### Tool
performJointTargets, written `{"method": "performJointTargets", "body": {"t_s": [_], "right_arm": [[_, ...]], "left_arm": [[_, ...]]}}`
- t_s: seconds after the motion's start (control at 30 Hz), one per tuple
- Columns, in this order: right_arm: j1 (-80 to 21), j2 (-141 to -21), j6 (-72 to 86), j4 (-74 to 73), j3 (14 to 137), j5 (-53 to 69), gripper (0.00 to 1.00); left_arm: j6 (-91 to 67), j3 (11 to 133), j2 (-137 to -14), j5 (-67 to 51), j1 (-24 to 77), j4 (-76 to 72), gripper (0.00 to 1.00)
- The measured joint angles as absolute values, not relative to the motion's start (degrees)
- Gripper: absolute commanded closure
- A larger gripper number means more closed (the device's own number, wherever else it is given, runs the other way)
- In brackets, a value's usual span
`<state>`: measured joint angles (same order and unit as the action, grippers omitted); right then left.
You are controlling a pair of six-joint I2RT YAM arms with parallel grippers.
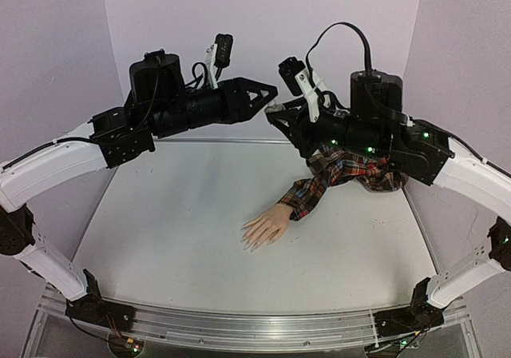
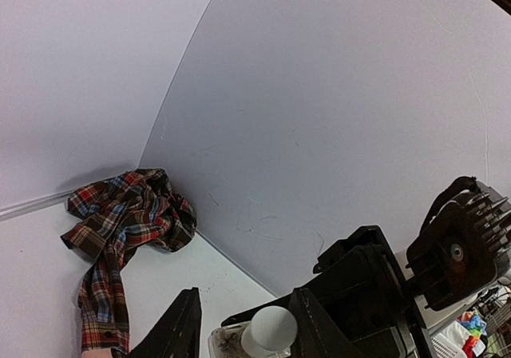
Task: Paint the nails
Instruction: Screw the nail polish bottle cap onto the nail polish bottle.
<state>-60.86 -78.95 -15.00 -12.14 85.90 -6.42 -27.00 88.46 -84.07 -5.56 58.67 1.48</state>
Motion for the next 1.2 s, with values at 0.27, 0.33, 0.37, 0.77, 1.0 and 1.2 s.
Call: {"method": "performJointTargets", "body": {"t_s": [0.27, 0.33, 0.37, 0.77, 1.0, 1.2], "right_arm": [[-60.93, -79.62, -15.09, -12.79, 86.59, -6.85, 1.0], [-60.93, -79.64, -15.14, -13.02, 86.59, -6.86, 1.0], [-60.93, -79.64, -15.16, -13.08, 86.59, -6.9, 1.0], [-61.06, -79.66, -14.93, -14.92, 88.09, -7.52, 1.0], [-61.06, -79.56, -13.99, -16.7, 89.36, -5.97, 1.0], [-60.63, -78.72, -11.83, -20.58, 91.72, -1.05, 1.0]], "left_arm": [[-27.04, 88.92, -84.58, -6.49, 58.67, 1.52, 0.77], [-27.07, 89.0, -84.72, -6.62, 58.68, 1.54, 0.77], [-27.07, 89.13, -84.82, -6.77, 58.7, 1.58, 0.77], [-26.81, 91.79, -86.3, -8.4, 58.6, 2.47, 1.0], [-25.83, 91.76, -86.3, -11.38, 58.3, 1.71, 1.0], [-22.17, 91.45, -86.02, -16.52, 58.24, -0.31, 1.0]]}}
